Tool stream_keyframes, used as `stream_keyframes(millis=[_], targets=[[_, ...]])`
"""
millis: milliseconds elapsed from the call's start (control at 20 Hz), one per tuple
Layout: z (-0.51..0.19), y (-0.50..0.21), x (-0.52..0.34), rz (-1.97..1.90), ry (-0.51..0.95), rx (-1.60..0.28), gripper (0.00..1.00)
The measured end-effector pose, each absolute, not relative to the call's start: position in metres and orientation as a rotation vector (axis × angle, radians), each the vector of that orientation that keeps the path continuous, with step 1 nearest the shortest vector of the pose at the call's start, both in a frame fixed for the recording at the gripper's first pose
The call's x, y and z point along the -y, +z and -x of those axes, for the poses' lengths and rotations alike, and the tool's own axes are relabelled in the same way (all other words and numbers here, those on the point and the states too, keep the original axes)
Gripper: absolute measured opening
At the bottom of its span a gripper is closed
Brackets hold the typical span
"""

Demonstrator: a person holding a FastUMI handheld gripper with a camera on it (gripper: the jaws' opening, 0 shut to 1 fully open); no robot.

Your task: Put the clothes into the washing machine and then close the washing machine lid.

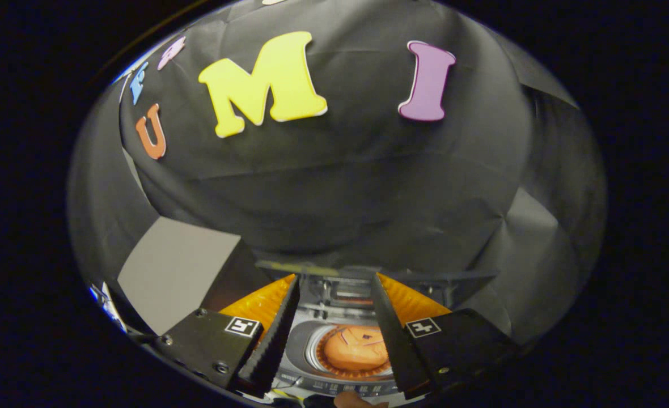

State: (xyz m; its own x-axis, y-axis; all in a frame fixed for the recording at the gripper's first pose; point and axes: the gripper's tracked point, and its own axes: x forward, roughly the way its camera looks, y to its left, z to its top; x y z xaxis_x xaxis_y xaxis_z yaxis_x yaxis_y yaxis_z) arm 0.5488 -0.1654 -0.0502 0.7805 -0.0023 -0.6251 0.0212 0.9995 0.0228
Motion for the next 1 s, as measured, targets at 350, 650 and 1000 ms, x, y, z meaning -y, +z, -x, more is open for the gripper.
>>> stream_keyframes(millis=[350,650,1000], targets=[[-0.613,-0.040,0.171,0.029,-0.048,-0.626,0.80],[-0.615,-0.099,0.186,-0.056,-0.127,-0.753,0.80],[-0.601,-0.116,0.187,-0.062,-0.128,-0.751,0.80]])
